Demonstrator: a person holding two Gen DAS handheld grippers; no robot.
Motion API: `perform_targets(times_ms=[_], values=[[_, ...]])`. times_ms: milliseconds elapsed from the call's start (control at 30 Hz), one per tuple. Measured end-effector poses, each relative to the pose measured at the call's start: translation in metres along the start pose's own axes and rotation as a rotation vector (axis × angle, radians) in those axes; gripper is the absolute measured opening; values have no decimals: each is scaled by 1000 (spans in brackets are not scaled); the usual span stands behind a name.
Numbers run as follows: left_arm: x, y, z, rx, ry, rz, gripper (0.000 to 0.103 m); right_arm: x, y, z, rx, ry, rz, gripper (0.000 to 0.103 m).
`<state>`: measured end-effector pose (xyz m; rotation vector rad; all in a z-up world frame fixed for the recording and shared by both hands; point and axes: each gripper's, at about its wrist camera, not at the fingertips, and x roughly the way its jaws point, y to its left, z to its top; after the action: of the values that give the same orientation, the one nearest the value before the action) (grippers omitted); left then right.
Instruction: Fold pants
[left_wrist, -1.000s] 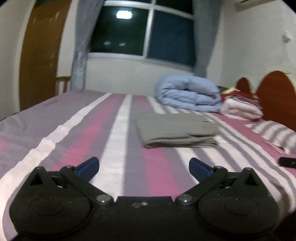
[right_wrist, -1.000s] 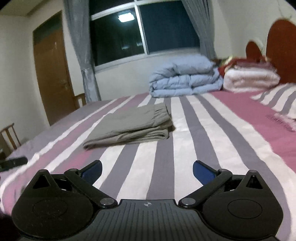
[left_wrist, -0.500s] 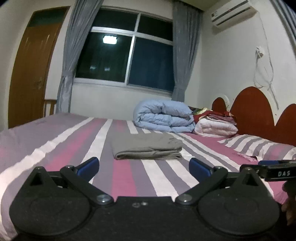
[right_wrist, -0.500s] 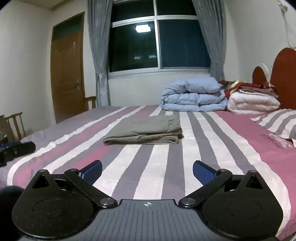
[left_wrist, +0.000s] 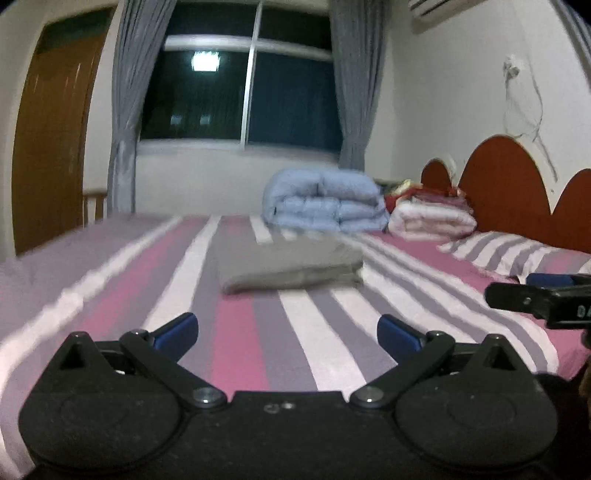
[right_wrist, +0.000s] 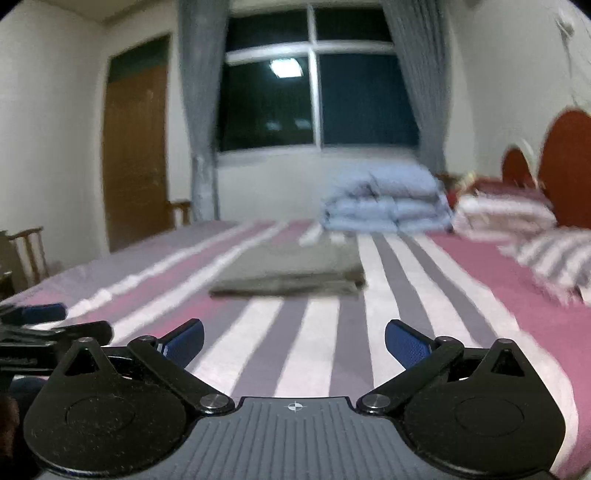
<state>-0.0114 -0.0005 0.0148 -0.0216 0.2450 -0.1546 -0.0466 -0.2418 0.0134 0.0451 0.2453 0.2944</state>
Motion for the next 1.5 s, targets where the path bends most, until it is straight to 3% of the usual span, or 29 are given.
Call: perform_targets(times_ms=[67,233,400,1500], values=[[9,10,7,-9,-25,-5,97,5,-3,3,-17,-14,-18,103],[18,15,-7,-75,28,3,97,21,-13,-6,44,52,-41,103],[13,3,-7,-11,13,-6,97,23,-10,-6,24,60,-28,103],[12,12,-5,2,14,-21,97,26,-11,-10,25,67,-28,103]])
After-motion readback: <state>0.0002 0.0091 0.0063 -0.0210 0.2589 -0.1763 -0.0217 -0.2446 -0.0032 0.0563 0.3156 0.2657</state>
